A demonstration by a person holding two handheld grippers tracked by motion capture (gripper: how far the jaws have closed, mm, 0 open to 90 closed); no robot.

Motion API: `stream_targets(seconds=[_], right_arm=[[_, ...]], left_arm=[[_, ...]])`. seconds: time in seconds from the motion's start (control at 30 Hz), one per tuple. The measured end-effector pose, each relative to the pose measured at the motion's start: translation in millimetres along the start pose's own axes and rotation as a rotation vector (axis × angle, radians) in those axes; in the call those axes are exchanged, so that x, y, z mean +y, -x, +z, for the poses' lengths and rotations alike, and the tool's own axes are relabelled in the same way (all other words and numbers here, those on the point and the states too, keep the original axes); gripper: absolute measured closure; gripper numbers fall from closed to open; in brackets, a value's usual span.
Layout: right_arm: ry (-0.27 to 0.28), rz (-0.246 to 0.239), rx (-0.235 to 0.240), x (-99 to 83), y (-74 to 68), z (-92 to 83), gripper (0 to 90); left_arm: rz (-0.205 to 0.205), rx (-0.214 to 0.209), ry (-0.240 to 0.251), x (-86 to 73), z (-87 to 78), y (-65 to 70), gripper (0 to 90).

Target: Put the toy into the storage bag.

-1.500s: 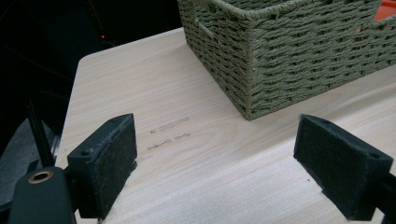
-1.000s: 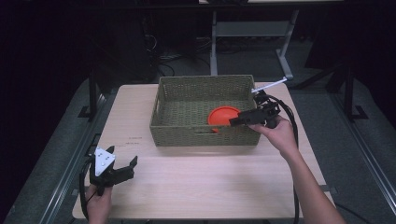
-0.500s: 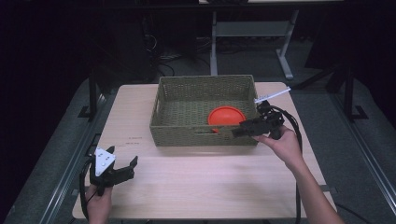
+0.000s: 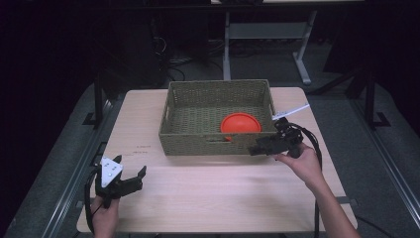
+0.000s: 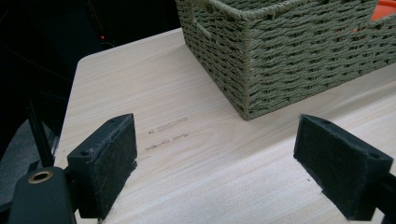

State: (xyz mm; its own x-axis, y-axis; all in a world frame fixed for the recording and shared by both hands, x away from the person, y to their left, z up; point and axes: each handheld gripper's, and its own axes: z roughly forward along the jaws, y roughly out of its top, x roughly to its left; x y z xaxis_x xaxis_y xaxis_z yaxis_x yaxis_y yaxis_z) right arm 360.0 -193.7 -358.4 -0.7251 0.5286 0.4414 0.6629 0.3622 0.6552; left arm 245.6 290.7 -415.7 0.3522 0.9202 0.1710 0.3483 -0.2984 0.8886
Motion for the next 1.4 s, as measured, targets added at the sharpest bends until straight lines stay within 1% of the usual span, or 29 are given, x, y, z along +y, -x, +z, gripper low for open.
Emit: stream_targets(seconds=[0.1,0.13,0.17,0.23,0.3,0.43,0.47,0.53,0.63,0.7,0.77,0.9,1.07,1.17,1.4], right_arm=[[-0.003,0.000,-0.001,-3.3,0.7,0.5,30.1],[-0.004,-0.002,0.003,-7.5,1.4,1.2,29.8],[-0.008,0.004,0.009,-9.0,1.4,1.3,29.8],[-0.009,0.000,0.011,-10.2,1.7,1.3,29.9],[-0.003,0.003,0.013,-15.8,2.2,1.8,29.6],[-0.005,0.011,0.015,-21.6,4.7,2.7,29.4],[-0.007,0.021,0.016,-25.9,7.0,3.4,29.3],[-0.011,0.030,0.014,-28.8,8.5,3.8,29.0],[-0.010,0.032,0.014,-32.1,10.6,3.8,28.9],[-0.006,0.043,0.012,-36.4,12.6,3.5,28.8],[0.000,0.040,0.009,-41.4,15.4,3.0,28.9],[0.012,0.051,0.013,-49.8,17.6,0.8,28.9],[0.013,0.055,0.009,-56.6,20.1,-0.5,28.7],[0.014,0.069,0.006,-65.5,23.7,-1.6,28.6],[0.020,0.084,0.010,-75.6,26.9,-3.9,28.3]], left_arm=[[0.005,0.001,0.000,0.1,-0.1,-0.3,12.8],[-0.004,-0.002,0.001,0.0,0.1,0.5,12.8],[-0.003,-0.001,0.002,-0.1,0.1,0.6,12.8],[-0.003,-0.002,0.000,0.1,0.1,0.8,12.8],[-0.005,-0.003,0.004,0.0,0.2,1.2,12.8],[-0.001,-0.002,0.002,-0.1,0.1,0.8,12.8],[-0.001,-0.003,0.003,-0.2,0.3,0.7,12.8],[-0.003,-0.003,0.000,-0.2,0.4,0.8,12.8],[-0.005,-0.002,0.002,-0.1,0.6,1.2,12.8],[-0.006,-0.003,0.003,-0.1,0.7,1.5,12.8],[-0.006,-0.003,0.003,-0.1,0.7,1.5,12.8],[-0.006,-0.002,0.002,-0.2,1.1,1.7,12.8],[-0.003,-0.002,0.002,-0.1,1.1,2.0,12.8],[-0.002,-0.002,0.000,-0.2,1.4,1.9,12.9],[0.000,-0.003,-0.003,-0.1,1.3,2.0,12.8]])
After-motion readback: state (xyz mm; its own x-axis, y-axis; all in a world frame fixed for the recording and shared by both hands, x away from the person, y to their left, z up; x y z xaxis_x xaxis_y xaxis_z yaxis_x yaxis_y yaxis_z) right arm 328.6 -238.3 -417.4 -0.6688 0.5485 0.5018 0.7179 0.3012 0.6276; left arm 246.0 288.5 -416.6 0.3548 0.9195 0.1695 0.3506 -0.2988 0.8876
